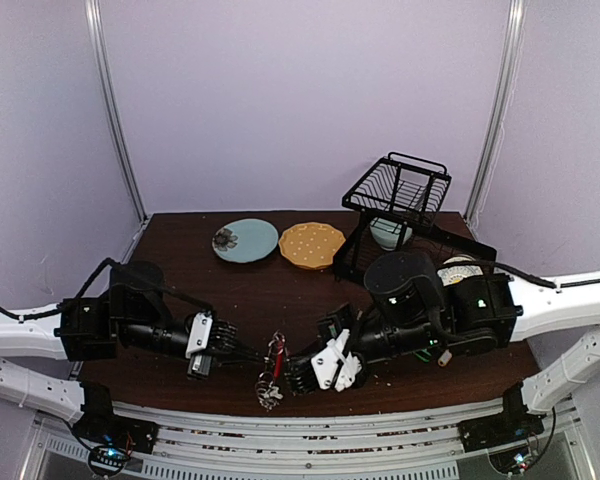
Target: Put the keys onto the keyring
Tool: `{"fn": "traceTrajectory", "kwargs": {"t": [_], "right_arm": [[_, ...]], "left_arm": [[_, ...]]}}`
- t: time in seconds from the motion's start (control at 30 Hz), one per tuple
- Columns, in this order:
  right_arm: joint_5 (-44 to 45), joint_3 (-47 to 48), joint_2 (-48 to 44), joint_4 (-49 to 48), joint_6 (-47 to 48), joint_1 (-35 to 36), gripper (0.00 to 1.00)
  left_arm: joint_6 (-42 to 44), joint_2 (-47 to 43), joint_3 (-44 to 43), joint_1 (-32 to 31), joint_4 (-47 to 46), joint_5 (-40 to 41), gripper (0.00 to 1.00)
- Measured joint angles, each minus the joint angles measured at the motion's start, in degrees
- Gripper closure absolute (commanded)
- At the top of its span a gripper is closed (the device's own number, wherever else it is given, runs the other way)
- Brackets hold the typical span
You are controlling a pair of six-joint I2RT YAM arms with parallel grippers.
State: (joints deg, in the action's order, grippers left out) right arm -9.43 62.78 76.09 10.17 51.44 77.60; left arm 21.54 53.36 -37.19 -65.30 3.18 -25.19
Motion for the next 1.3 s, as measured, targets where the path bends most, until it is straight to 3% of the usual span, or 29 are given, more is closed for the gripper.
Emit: {"fn": "traceTrajectory", "kwargs": {"t": [0.57,1.3], "right_arm": [[1.14,0.00,2.36,-3.43,8.52,0.94,1.00],[-0.35,0.50,3.87,-5.31,10.29,1.16,1.00]], "left_arm": [[-0.04,0.33,-0.02,0.00,-0.02,-0.81,1.00],[-0.13,0.66,-0.02,0.00,0.11,-1.79,1.00]]}}
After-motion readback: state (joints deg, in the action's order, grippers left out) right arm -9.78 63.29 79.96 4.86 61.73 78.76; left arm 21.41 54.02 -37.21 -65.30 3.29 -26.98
